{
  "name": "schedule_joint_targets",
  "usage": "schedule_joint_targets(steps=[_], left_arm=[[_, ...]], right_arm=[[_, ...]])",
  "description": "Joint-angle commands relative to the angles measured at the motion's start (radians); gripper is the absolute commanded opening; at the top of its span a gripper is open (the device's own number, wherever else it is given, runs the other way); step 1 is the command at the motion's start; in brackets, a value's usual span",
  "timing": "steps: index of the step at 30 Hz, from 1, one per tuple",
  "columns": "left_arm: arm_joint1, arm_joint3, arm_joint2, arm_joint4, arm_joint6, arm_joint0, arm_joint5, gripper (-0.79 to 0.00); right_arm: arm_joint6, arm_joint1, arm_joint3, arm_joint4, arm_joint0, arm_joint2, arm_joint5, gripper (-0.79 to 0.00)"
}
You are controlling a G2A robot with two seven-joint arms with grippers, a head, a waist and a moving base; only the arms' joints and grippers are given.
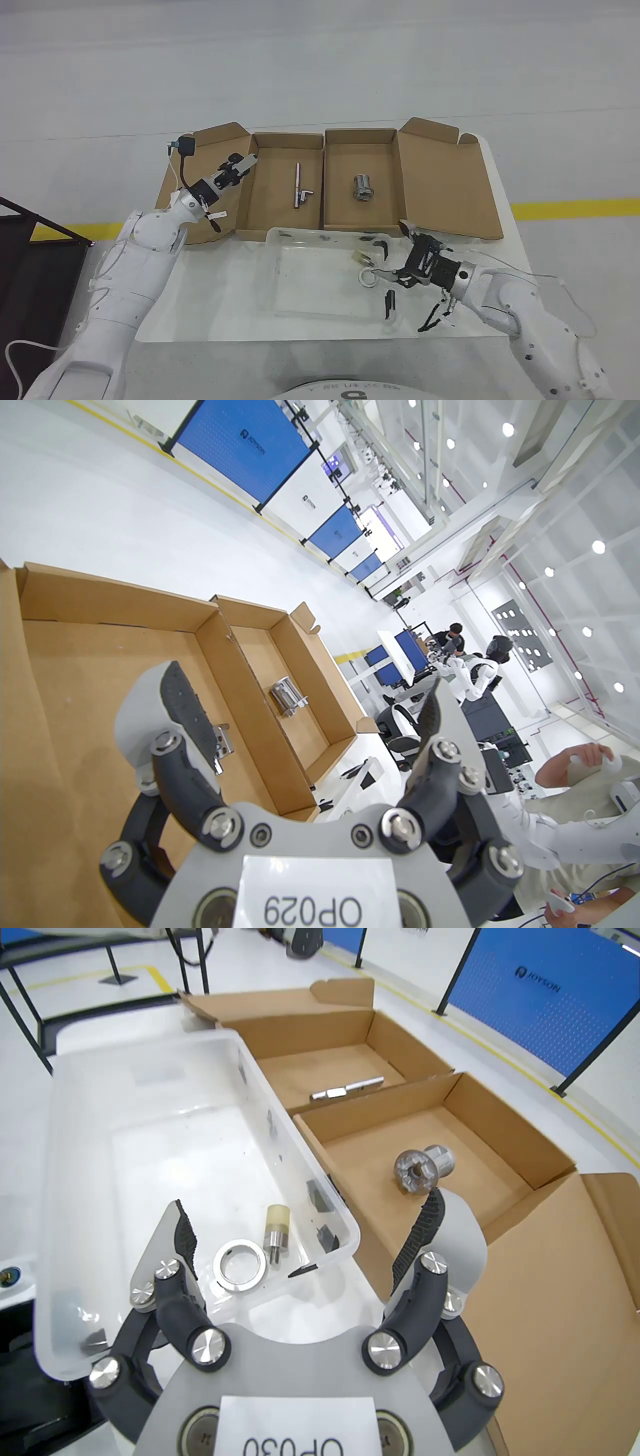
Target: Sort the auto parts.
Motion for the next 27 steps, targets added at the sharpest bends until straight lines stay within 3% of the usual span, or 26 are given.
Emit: schedule_joint_targets(steps=[1,4,5,16,21,23,27], left_arm=[[0.0,0.0,0.0,0.0,0.0,0.0,0.0,0.0],[0.0,0.0,0.0,0.0,0.0,0.0,0.0,0.0],[0.0,0.0,0.0,0.0,0.0,0.0,0.0,0.0],[0.0,0.0,0.0,0.0,0.0,0.0,0.0,0.0],[0.0,0.0,0.0,0.0,0.0,0.0,0.0,0.0],[0.0,0.0,0.0,0.0,0.0,0.0,0.0,0.0],[0.0,0.0,0.0,0.0,0.0,0.0,0.0,0.0]], right_arm=[[-0.012,0.003,-0.021,0.001,-0.009,0.013,-0.034,-0.234],[0.032,0.006,-0.054,0.007,-0.006,0.008,-0.08,-0.406],[0.062,0.006,-0.061,0.011,0.003,0.001,-0.081,-0.413],[0.491,-0.023,-0.013,0.158,0.178,-0.194,0.04,-0.4],[0.603,-0.033,-0.001,0.208,0.223,-0.239,0.097,-0.394],[0.622,-0.036,0.0,0.218,0.234,-0.25,0.125,-0.329],[0.649,-0.04,0.007,0.226,0.244,-0.271,0.153,-0.32]])
